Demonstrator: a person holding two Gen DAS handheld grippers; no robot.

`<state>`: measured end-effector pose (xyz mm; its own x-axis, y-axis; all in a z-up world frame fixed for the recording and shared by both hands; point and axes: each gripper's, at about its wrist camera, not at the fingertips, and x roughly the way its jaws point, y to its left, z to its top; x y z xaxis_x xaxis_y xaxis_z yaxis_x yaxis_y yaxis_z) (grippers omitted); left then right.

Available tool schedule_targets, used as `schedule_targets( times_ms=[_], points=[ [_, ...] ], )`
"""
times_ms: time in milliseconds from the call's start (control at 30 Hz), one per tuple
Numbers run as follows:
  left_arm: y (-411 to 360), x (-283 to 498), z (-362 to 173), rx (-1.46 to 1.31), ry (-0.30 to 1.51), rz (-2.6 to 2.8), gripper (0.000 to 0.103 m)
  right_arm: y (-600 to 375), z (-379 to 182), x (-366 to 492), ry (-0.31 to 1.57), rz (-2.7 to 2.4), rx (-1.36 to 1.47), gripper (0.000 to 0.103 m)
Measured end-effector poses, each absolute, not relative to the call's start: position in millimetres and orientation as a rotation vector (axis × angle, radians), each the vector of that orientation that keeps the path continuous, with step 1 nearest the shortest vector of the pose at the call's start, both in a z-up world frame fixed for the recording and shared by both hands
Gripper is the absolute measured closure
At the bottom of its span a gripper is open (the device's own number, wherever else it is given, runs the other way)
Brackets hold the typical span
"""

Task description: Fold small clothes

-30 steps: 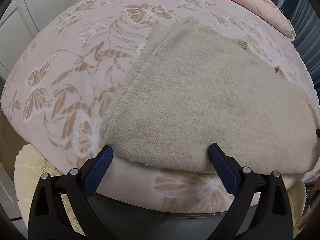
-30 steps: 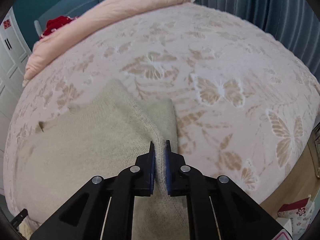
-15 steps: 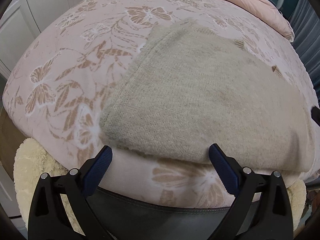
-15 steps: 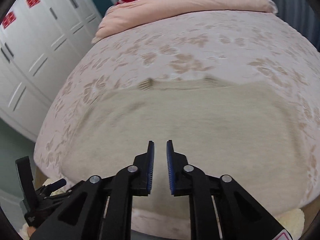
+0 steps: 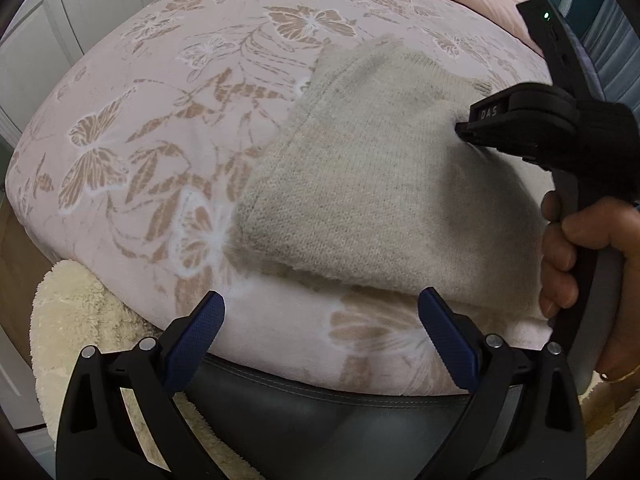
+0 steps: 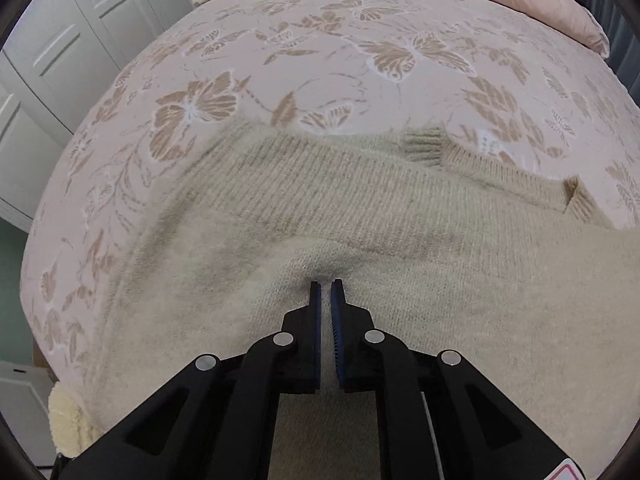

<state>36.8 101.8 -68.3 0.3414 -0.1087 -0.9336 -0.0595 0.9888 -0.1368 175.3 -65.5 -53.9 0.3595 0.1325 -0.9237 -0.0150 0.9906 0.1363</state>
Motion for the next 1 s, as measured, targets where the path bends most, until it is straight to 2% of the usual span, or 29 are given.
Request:
schedule_targets(
  times_ms=[100,200,333,400,467,500,600,633,833,1000],
  points=[
    [101.1,36.2,-70.6,-0.17,1.233,-0.035,0.008,-91.7,-27.9,143.6,1.119,0.138,0.219,0.094],
    [102.8,35.2,-71.0,-0.199,1.237,-0.048,0.008,-127.7,-21.9,95.8,1.072,0.075,0.204,0.094],
    [109.5,35.5,-70.3,-0.322,1.221,-0.092,0.008,-193.5,-36.8,27.2,1.082,-0.057,0.289,0.093],
    [112.4,38.0,-75.3,-0.372,1.228,-0.07,0.008,-213.5,-57.4,6.5,1.154,-0.098,0.299,0.093],
    [112.0,40.7,-82.5,-0.396,1.255,-0.047,0.008,-222.6,-86.7,-6.7,1.231,-0.103,0.264,0.103],
    [110.9,42.0,-84.9,-0.402,1.265,-0.039,0.008,-226.2,-85.8,-13.5,1.194,-0.086,0.28,0.103],
    [100.8,39.7,-75.5,-0.38,1.249,-0.036,0.008,-227.2,-70.4,-10.3,1.185,-0.098,0.33,0.1],
    [98.0,40.5,-70.5,-0.364,1.232,-0.043,0.008,-224.0,-61.1,-6.0,1.16,-0.086,0.337,0.092],
    [100.1,53.2,-62.4,-0.397,1.19,-0.026,0.005,-181.2,-26.3,39.8,1.066,0.051,0.303,0.092],
    [111.5,68.6,-85.4,-0.59,1.247,-0.022,0.005,-145.1,-50.6,70.0,1.125,0.094,0.258,0.092]
  ],
)
